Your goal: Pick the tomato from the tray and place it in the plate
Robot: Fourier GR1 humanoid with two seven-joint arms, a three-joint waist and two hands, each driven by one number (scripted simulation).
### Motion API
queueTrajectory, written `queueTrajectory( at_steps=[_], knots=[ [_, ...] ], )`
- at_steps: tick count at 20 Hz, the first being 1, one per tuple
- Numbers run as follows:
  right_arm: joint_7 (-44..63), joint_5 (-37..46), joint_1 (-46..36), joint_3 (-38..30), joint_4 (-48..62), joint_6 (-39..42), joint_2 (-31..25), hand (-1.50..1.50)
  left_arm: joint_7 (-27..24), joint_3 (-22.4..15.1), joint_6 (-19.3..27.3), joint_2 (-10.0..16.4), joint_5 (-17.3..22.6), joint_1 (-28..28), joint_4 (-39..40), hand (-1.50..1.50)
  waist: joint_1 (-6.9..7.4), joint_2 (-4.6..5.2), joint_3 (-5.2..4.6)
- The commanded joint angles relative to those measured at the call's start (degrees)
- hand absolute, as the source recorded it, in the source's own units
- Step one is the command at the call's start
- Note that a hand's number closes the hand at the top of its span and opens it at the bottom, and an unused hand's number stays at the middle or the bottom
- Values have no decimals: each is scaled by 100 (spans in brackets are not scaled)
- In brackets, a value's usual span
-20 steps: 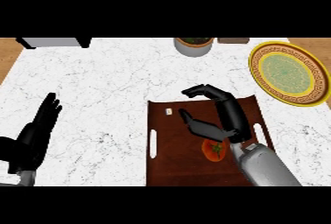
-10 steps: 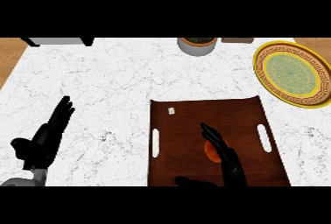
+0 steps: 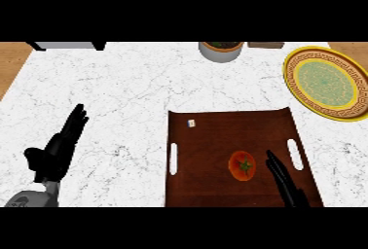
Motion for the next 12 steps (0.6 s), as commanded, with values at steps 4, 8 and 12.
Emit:
queueTrajectory(
  at_steps=[4, 8, 12],
  knots=[
    [2324, 1481, 153, 143, -705, 401, -1017, -150, -167, 120, -265, 103, -16, -51, 192, 0, 51, 11, -14],
    [3432, 2011, 469, 434, -1510, 910, -1066, -150, -13, 181, -143, -10, -39, 79, -50, 0, 53, 1, 0],
    [4181, 2311, 199, 321, -1433, 1434, -994, -150, -124, 145, -165, -138, -209, 216, 4, 0, 72, 3, 6]
  ],
)
